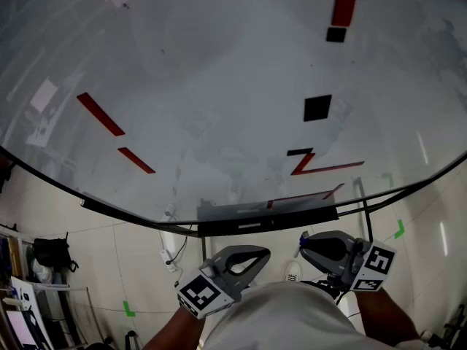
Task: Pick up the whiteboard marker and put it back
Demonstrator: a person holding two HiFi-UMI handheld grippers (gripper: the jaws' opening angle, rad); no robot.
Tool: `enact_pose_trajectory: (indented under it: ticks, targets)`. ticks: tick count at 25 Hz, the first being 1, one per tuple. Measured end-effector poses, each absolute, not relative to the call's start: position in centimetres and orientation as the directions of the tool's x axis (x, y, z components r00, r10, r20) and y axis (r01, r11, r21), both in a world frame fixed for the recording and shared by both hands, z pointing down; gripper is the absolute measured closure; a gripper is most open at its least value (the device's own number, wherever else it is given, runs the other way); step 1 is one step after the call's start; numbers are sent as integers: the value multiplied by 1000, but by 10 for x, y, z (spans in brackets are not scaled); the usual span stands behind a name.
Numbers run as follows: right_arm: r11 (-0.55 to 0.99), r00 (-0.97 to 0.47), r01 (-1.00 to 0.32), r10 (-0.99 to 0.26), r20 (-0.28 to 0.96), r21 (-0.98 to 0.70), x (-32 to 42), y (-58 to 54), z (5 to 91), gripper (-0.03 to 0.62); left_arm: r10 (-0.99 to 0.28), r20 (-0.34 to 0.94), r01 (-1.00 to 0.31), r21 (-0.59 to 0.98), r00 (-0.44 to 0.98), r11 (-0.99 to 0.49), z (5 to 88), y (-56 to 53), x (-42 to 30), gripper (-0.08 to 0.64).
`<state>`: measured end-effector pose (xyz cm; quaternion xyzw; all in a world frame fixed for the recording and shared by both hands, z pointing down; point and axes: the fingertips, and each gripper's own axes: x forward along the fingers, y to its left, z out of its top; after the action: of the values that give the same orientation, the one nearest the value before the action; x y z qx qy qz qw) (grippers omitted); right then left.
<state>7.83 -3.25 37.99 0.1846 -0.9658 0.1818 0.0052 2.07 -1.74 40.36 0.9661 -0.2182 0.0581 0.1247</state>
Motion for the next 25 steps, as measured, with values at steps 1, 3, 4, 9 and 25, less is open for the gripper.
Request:
enact_pose_trajectory:
  ticks: [1,3,4,9,25]
  targets:
    - [857,-927,-370,-364,84,-358,79,-35,383,558,-408,164,-436,219,898,-873,405,-17,21,543]
    - [836,-915,-398,-391,101,-377,82,-41,390,558,-407,166,-436,218,898,-873,406,-17,22,543]
    - [826,-908,-413,-404,107,-384,83,-44,394,558,-404,171,-434,214,899,-875,405,-17,22,543]
    - [801,-890,-450,-437,130,-394,89,-54,403,558,-397,183,-430,209,900,-878,404,-17,21,543]
    - [775,-838,-539,-453,304,-330,95,-83,470,558,-411,188,-446,230,892,-865,417,-18,14,543]
